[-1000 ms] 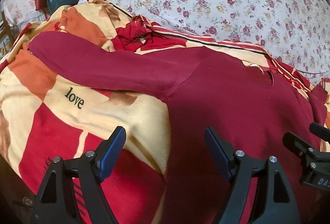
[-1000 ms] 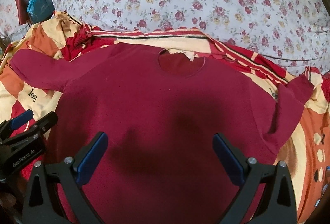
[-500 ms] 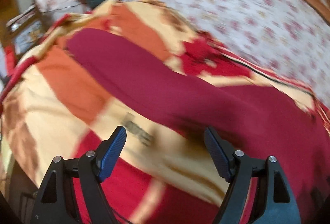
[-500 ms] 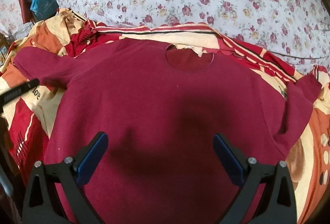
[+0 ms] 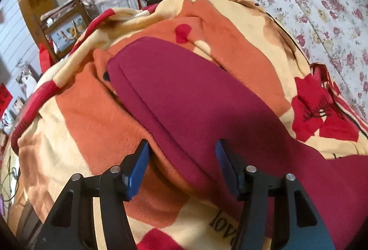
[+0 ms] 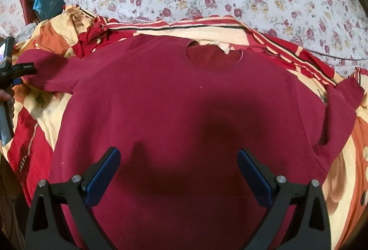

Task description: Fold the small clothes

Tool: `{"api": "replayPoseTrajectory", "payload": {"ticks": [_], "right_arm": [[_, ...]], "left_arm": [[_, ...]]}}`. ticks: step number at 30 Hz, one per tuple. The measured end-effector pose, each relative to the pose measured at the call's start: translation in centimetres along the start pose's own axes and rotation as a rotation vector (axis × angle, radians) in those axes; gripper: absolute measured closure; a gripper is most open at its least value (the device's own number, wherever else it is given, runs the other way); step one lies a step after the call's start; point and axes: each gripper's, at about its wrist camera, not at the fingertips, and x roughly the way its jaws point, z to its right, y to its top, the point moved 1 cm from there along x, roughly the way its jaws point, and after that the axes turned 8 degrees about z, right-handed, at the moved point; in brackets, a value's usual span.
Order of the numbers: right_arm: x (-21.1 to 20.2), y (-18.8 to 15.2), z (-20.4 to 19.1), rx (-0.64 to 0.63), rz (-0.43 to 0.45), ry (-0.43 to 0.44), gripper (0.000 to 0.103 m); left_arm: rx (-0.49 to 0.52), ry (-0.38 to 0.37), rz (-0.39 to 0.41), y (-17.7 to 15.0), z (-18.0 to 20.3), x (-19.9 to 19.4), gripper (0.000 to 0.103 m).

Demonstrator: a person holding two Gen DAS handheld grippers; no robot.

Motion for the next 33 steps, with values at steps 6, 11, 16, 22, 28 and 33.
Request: {"api": "replayPoseTrajectory", "payload": {"ticks": [6,11,16,22,28,33], "right_arm": [[-0.2,0.0,0.3,0.016,0.005,0.004,0.0],[-0.6,-0.2,-0.1,0.012,0.006,0.015,0.0],[-0.5,-0.5,-0.6,-0.002,-0.01,0.019,0.0],[0.1,-0.9,-0.7,-0.002,-0.037,0.025,0.0],[0.6,-0.9,-0.8,-0.009,-0.057,0.027,0.0],[0.6,-1.0,-0.7,-0.002,-0.058,0.028,0.0]], "left_arm": [[-0.01,-0.001,0.022,0.0,-0.4,-1.3,0.098],[-0.019,-0.004,0.031,0.6,-0.9,-2.5,0.098],[-0.007,0.022,0.049,3.1,-1.3,-2.3,0.089],[0.099,0.187,0.037,5.6,-1.6,1.7,0.081],[0.109,0.246,0.078,6.8,-2.4,3.1,0.073],[0.131,0.193,0.065,7.2,-2.4,4.0,0.082]]}}
